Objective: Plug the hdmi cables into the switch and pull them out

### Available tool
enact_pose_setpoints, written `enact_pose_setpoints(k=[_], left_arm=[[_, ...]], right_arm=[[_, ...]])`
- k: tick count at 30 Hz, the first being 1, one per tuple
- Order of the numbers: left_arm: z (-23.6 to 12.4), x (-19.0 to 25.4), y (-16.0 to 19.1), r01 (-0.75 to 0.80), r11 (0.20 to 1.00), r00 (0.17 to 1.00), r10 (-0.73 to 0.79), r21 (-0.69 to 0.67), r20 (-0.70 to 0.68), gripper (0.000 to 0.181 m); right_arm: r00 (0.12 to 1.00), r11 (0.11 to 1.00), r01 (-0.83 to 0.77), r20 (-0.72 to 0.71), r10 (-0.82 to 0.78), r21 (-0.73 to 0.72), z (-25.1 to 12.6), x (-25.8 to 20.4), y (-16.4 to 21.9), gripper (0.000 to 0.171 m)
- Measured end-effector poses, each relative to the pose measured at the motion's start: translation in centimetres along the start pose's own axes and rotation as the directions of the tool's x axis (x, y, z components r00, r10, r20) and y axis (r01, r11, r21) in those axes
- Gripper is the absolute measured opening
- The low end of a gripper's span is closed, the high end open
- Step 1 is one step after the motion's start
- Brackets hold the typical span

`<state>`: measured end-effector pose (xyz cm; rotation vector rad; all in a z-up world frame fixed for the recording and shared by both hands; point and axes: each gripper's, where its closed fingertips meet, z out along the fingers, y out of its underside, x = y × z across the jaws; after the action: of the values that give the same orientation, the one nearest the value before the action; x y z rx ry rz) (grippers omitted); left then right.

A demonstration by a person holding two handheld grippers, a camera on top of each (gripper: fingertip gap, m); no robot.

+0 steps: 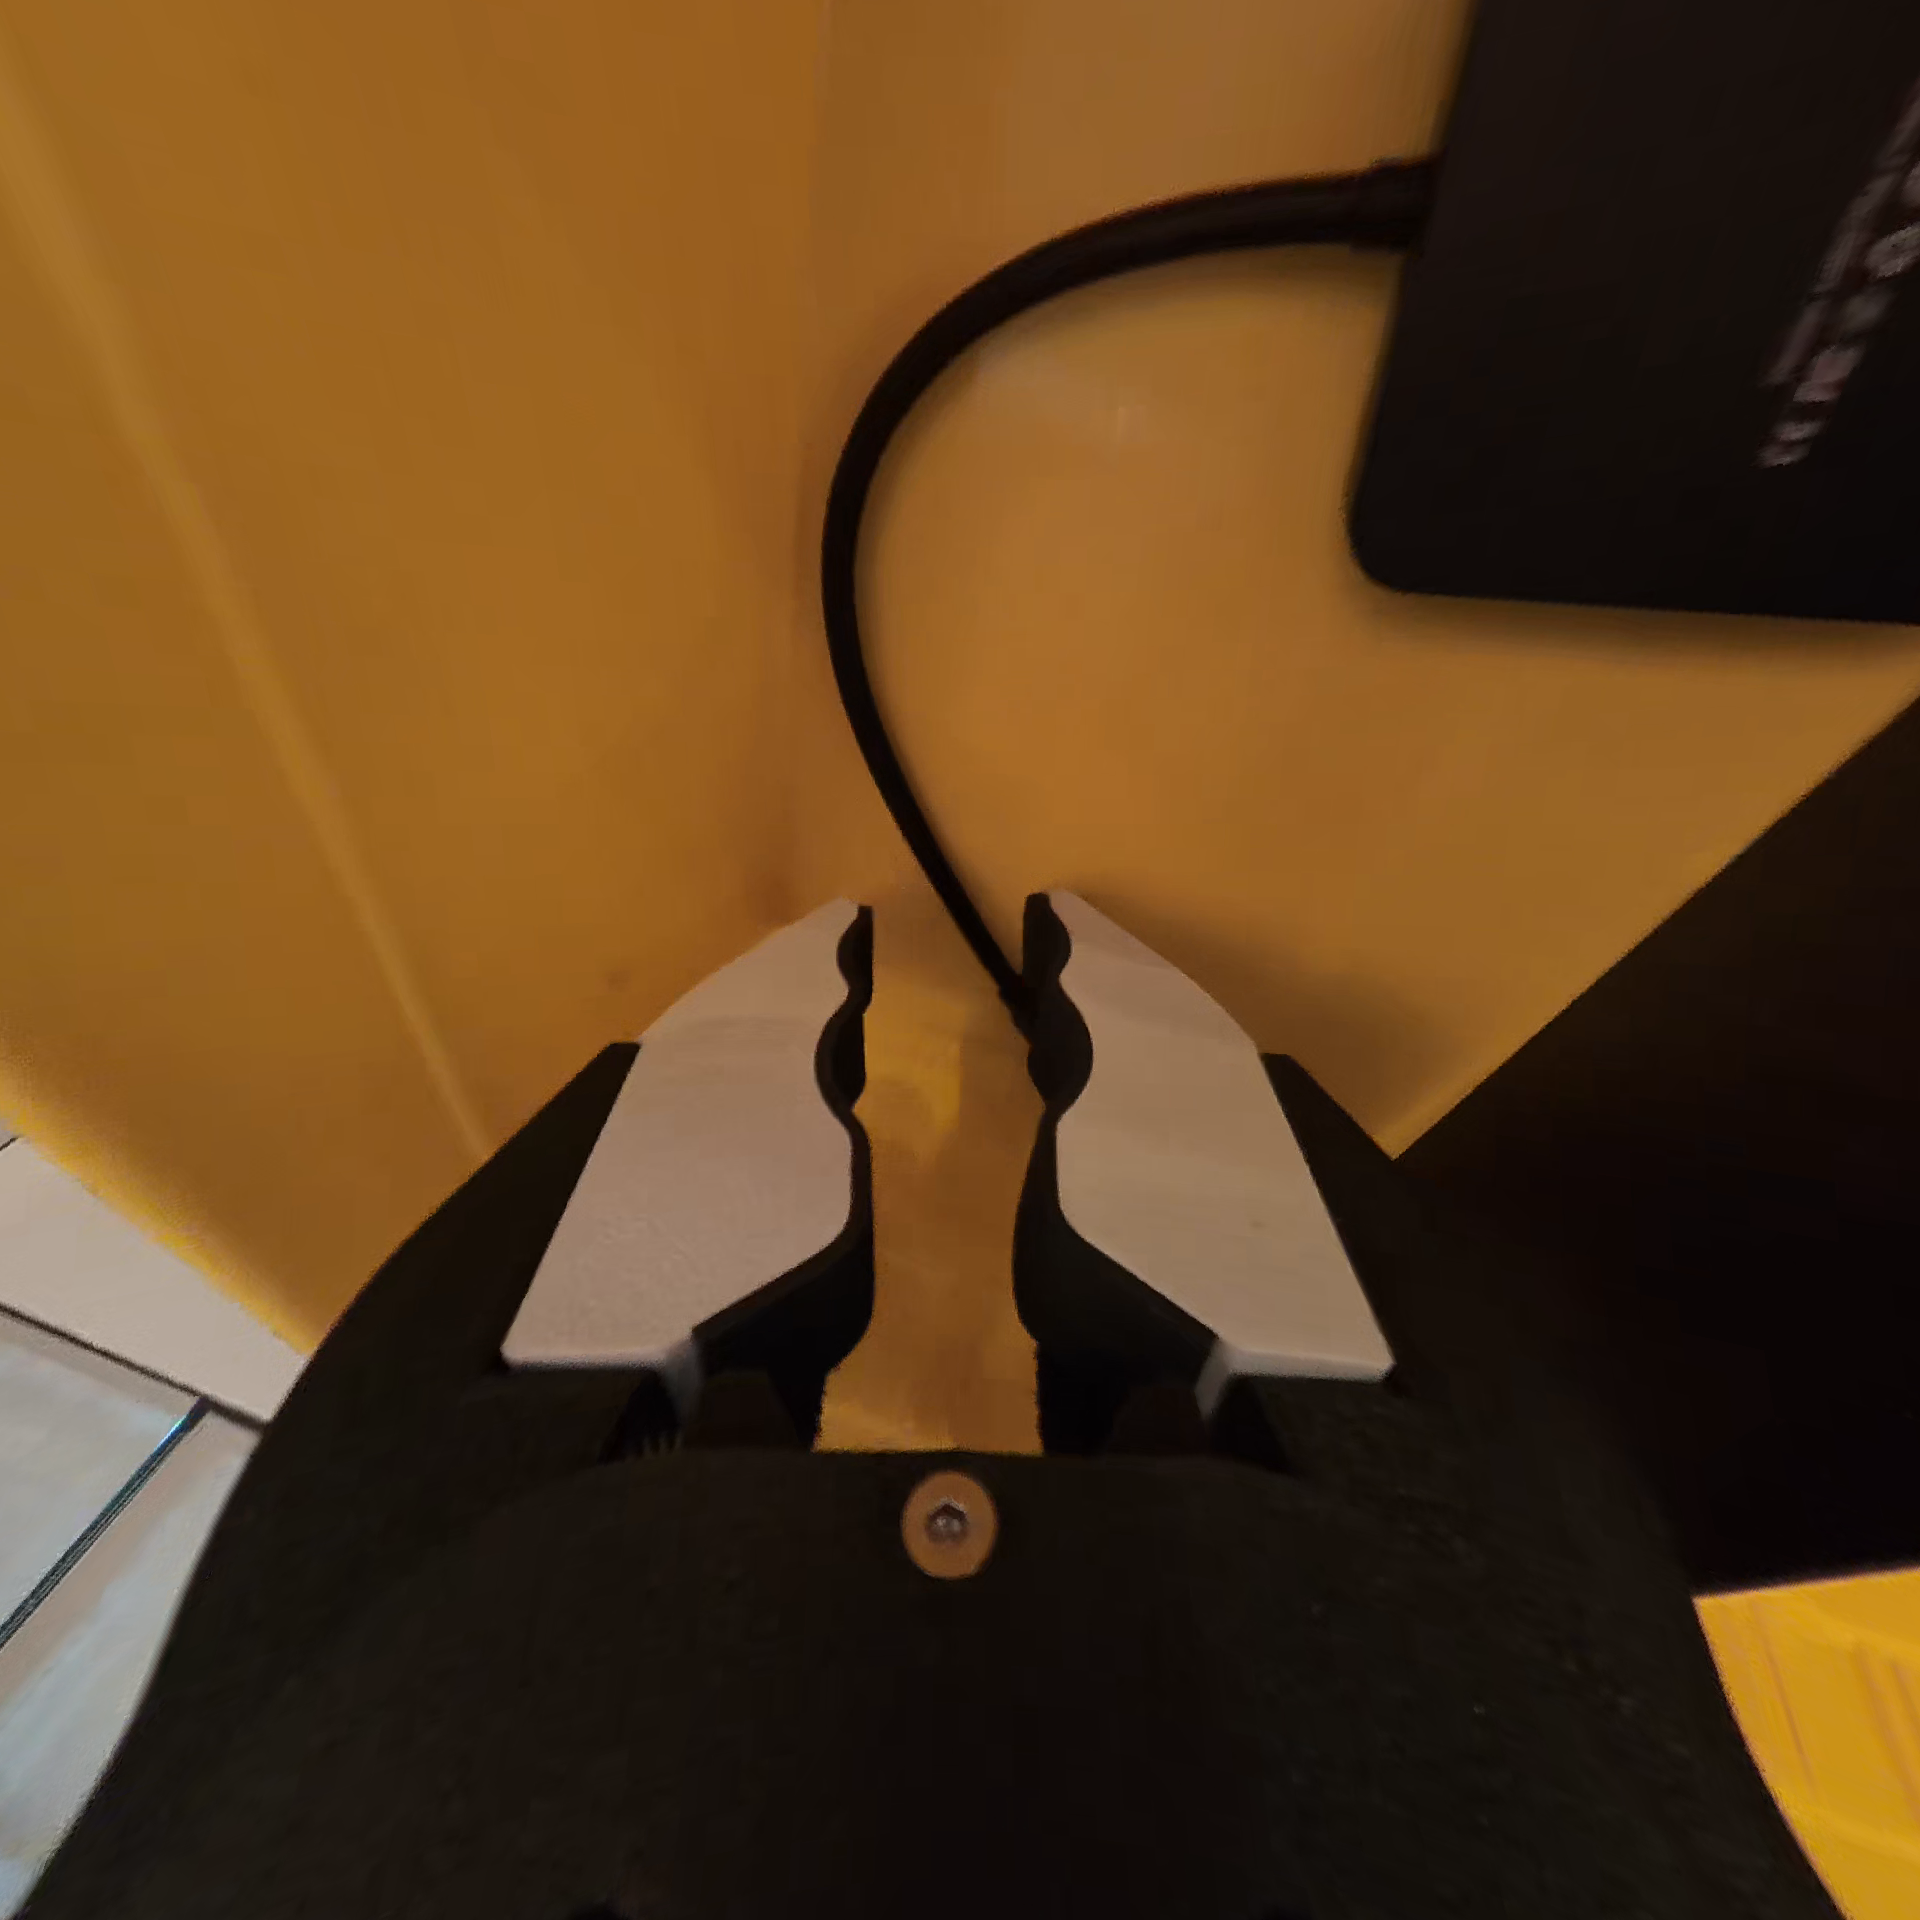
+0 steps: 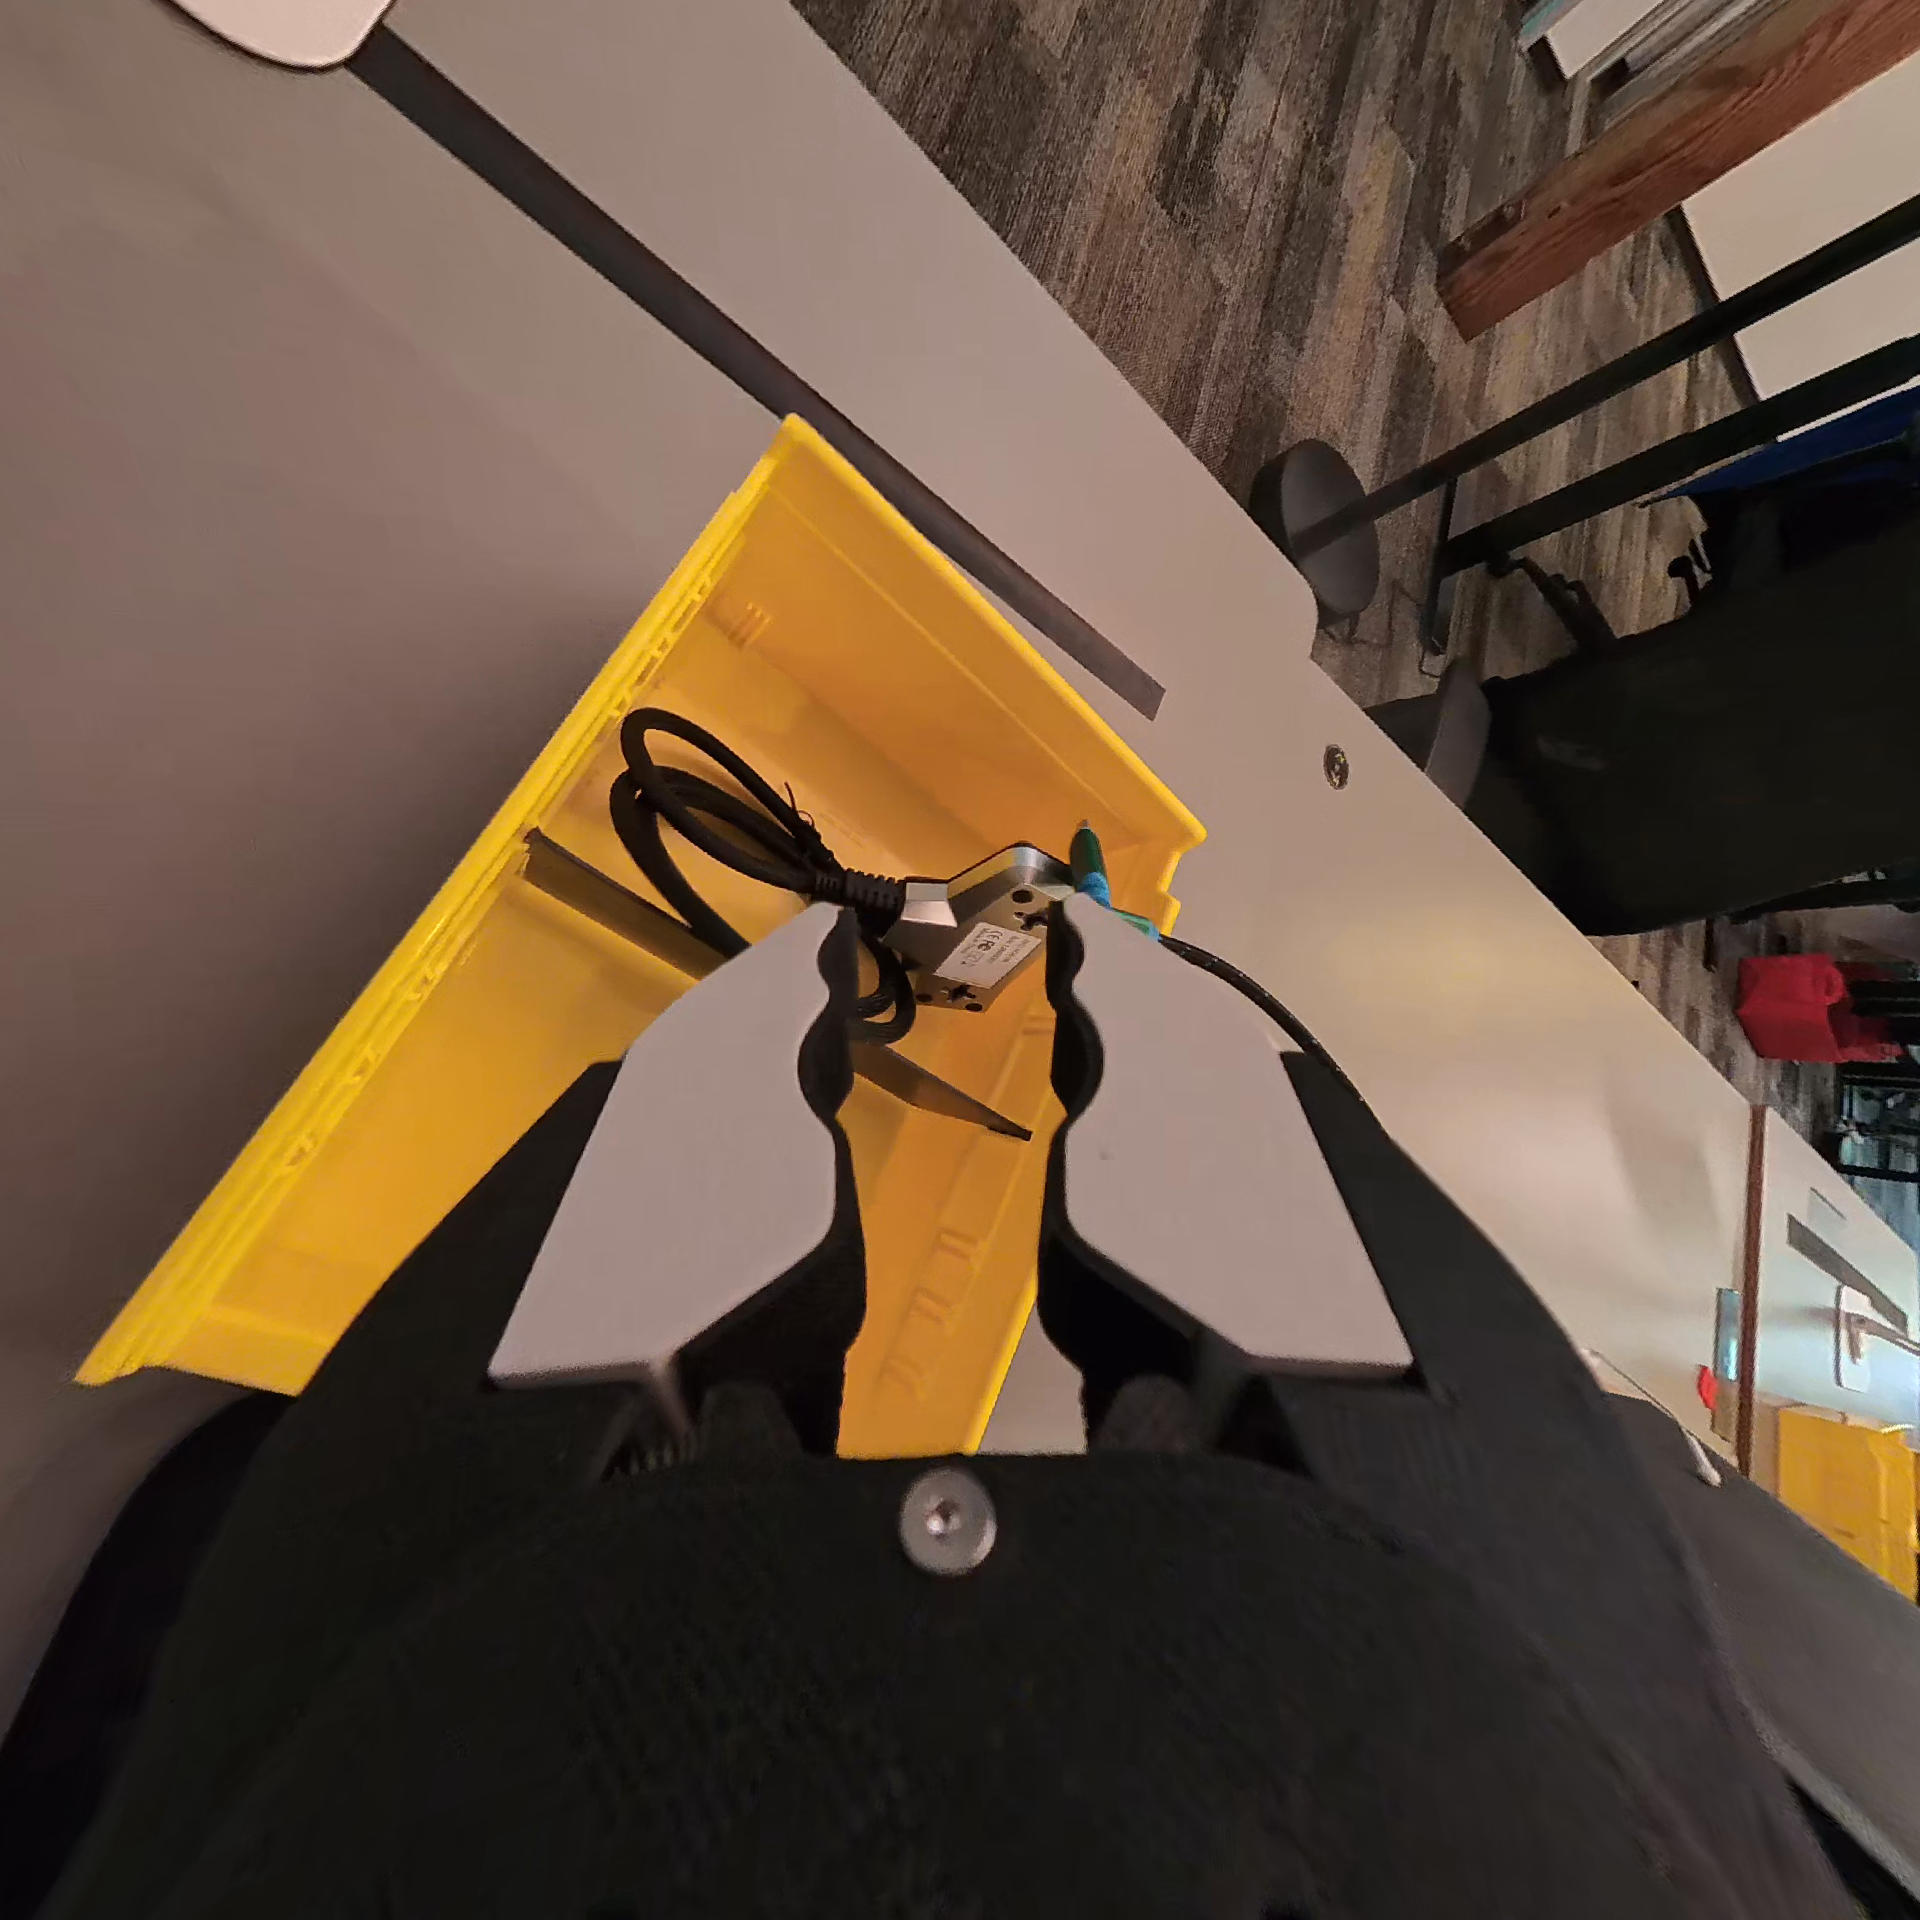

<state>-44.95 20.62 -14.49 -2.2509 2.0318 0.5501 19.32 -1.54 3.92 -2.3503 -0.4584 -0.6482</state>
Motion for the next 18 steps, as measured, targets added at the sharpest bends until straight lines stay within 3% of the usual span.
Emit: enact_pose_setpoints(k=[1, 7, 18], left_arm=[[0.0, 0.0, 0.0, 0.002, 1.0, 1.0, -0.002, -0.008, -0.007, 0.027], [0.5, 0.1, 0.7, -0.029, 0.994, 0.999, 0.025, -0.102, -0.042, 0.007], [-1.3, -0.3, 1.2, -0.012, 0.987, 1.0, 0.011, -0.159, -0.007, 0.005]], right_arm=[[1.0, 1.0, 0.011, 0.003, -0.011, -0.003, 0.0, -0.2, -0.1, 0.036], [0.999, 0.999, 0.047, 0.012, -0.047, -0.026, 0.1, -0.8, 0.2, 0.036], [0.998, 0.998, 0.06, 0.024, -0.06, -0.021, 0.0, -0.8, 0.3, 0.036]])
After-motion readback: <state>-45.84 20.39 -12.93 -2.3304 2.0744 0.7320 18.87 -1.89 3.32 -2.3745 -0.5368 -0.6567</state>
